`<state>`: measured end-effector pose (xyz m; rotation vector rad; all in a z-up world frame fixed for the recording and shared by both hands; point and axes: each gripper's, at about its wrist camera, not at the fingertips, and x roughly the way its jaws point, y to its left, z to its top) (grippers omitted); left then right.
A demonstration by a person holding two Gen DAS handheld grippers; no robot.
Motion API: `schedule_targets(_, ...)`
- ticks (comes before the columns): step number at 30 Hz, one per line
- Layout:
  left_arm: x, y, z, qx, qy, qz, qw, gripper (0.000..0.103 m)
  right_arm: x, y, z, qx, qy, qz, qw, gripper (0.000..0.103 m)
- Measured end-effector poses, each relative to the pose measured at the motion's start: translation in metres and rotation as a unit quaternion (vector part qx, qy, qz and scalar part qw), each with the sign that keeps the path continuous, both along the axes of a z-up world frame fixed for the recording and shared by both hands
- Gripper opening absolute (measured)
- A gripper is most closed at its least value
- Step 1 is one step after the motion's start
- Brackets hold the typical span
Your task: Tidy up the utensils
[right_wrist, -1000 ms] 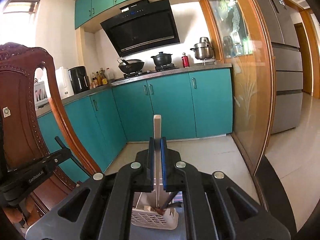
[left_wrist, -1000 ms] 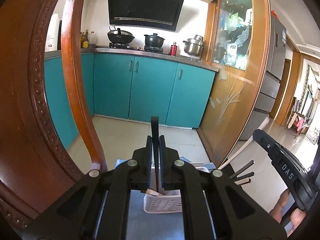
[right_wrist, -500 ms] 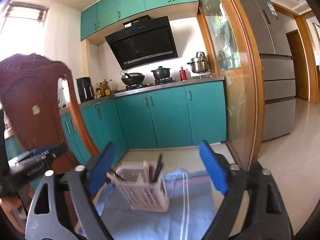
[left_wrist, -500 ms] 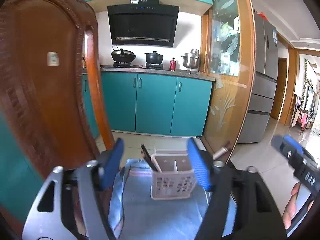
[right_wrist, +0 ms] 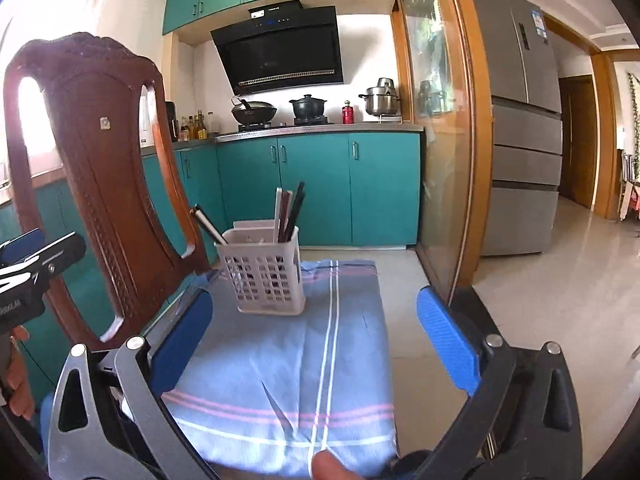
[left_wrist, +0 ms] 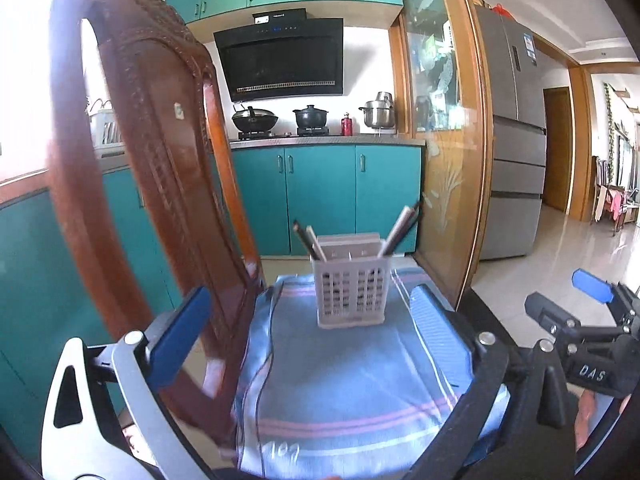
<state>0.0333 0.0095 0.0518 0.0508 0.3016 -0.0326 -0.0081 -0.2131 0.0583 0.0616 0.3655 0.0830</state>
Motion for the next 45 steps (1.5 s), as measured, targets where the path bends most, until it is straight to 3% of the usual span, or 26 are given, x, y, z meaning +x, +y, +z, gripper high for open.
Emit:
schedule_targets(5, -0.027, -0.007, -0.02, 0.019, 0.028, 0.0, 0.9994, 0.099, -0.018, 0.005, -0.008, -0.024, 0.016, 0.0, 1.0, 0.1)
schedule_targets(9, -0.04, -0.005, -0.028, 0.014, 0.042, 0.001, 0.999, 0.099, -0.032, 0.007, -0.01, -0.027, 0.011, 0.0, 1.0, 0.1)
schedule_targets(15, -0.057, -0.002, -0.026, 0.014, 0.034, 0.009, 0.9993, 0.099, -0.047, 0.018, -0.003, -0.051, -0.012, -0.006, 0.999, 0.1)
schedule_targets(26, -0.054, 0.01, -0.029, -0.003, 0.048, -0.001, 0.9989, 0.099, -0.048, 0.036, -0.002, -0.074, -0.009, -0.002, 0.997, 0.1)
schedule_targets(45, -0.05, 0.005, -0.036, -0.001, 0.061, 0.0, 0.9981, 0.099, -0.045, 0.036, -0.007, -0.068, 0.006, 0.004, 0.998, 0.1)
